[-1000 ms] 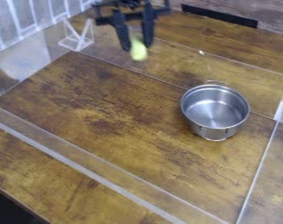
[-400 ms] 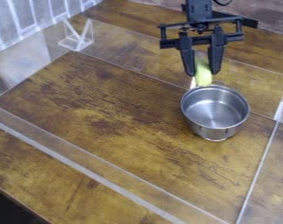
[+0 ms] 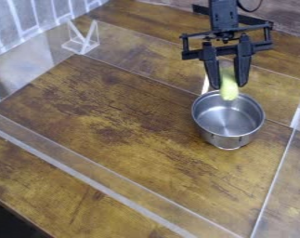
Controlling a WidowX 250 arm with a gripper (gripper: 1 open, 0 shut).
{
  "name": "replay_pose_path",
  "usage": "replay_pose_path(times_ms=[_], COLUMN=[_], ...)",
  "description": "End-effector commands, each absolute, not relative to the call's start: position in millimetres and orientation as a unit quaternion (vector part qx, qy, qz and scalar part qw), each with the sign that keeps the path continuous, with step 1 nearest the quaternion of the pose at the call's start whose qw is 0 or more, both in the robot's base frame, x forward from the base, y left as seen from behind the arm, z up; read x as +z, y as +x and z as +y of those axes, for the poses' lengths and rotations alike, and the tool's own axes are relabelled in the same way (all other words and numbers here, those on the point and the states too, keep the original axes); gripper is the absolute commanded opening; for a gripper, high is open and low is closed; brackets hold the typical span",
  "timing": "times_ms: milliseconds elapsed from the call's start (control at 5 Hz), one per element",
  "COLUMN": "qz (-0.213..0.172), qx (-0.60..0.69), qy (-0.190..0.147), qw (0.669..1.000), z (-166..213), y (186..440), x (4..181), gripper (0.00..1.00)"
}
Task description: Put the mushroom in the silver pot
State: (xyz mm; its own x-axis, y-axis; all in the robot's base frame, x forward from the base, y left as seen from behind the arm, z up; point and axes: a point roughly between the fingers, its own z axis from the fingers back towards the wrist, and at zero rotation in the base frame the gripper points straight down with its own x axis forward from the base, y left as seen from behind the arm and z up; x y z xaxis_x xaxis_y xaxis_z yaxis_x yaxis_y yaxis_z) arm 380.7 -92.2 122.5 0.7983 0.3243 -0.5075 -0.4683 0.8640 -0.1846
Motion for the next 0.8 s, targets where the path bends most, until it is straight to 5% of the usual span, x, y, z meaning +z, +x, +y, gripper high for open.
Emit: replay_pose_path(times_ms=[0, 600], qz=[0.211, 0.229], qx=[0.197, 0.205], qy=[-0.163, -0.15], qw=[0.943, 0.94], z=[-100, -106], y=[374, 375], x=[140.8, 111.5], gripper=[1.0, 1.0])
